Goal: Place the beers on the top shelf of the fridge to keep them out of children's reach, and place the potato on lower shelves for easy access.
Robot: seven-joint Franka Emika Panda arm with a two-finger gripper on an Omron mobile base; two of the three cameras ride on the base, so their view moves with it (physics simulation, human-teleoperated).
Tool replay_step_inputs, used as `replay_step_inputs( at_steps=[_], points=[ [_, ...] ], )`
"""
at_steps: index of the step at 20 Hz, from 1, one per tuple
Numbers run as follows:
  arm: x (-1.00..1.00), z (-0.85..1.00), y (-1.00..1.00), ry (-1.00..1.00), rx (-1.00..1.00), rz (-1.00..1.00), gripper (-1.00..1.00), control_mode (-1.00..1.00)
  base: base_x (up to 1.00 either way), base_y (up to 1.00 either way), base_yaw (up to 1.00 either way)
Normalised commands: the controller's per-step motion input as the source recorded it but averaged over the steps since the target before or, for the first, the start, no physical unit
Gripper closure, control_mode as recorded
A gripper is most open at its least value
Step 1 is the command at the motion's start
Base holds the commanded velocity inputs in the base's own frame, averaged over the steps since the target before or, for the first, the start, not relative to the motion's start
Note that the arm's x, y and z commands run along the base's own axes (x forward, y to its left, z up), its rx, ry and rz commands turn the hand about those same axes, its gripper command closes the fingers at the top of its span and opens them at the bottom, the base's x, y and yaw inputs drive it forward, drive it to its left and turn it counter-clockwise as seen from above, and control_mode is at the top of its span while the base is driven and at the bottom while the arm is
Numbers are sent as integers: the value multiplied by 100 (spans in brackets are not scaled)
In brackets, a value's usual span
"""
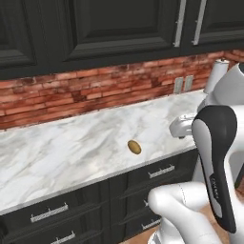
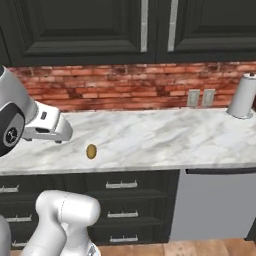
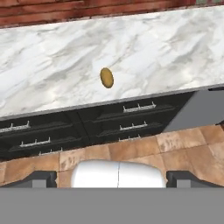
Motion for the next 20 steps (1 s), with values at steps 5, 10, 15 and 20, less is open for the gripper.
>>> replay_step_inputs(
  at_steps=[5, 10, 15, 20],
  points=[
    [0, 0, 0, 0, 0, 0, -100, 100, 4, -64, 21],
    [35, -67, -6, 11, 0, 13, -100, -100, 0, 0, 0],
    [26, -59, 22, 2, 0, 11, -100, -100, 0, 0, 0],
    [36, -50, 58, 1, -1, 4, -100, -100, 0, 0, 0]
  ],
)
